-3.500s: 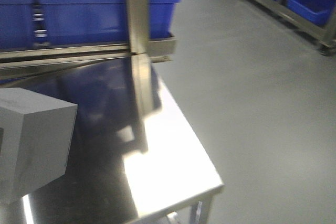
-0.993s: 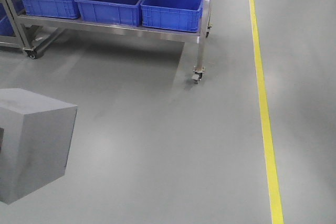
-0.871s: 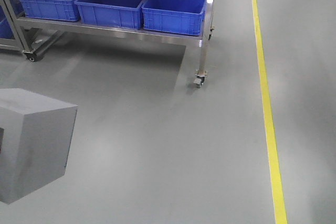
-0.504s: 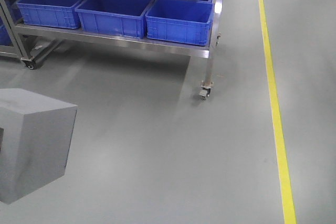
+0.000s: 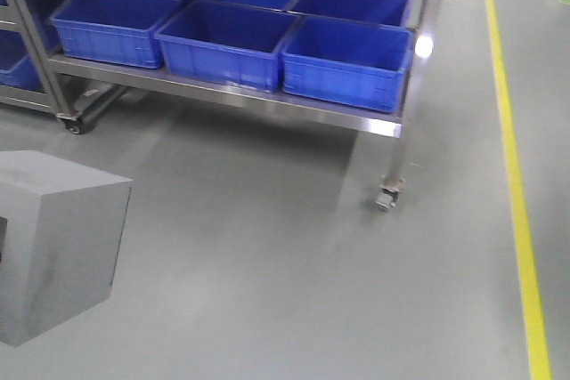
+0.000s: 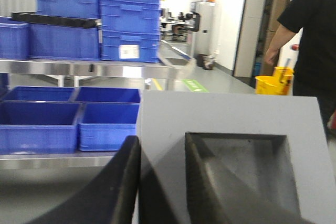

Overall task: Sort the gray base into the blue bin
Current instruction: 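Drive the base along the aisle to the blue bins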

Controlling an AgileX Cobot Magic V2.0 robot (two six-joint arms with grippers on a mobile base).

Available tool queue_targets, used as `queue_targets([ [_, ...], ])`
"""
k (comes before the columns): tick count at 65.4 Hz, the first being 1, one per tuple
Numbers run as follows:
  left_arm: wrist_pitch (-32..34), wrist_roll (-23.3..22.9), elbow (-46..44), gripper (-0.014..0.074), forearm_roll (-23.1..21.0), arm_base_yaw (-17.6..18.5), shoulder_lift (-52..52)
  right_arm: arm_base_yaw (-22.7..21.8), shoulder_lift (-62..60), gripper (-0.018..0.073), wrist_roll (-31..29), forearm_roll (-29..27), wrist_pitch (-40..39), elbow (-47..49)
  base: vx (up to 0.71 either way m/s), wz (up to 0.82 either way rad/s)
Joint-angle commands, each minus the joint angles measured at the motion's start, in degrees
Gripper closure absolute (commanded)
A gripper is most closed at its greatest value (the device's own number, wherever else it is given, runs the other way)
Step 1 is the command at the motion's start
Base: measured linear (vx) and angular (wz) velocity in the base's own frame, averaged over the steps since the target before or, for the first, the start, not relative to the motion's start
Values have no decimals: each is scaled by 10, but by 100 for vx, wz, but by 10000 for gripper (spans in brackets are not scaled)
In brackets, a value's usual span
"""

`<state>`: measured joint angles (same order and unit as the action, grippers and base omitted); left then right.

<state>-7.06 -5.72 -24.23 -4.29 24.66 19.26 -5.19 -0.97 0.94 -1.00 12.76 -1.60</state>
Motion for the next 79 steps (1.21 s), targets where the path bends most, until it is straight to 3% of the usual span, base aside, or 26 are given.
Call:
queue_targets([
  [1, 61, -3, -16, 603, -3, 3, 5, 0, -1, 564, -2, 3, -43, -1, 41, 30],
  [79, 62, -3, -16, 603, -3, 3, 4, 0, -1, 564, -2, 3, -43, -1, 41, 62],
])
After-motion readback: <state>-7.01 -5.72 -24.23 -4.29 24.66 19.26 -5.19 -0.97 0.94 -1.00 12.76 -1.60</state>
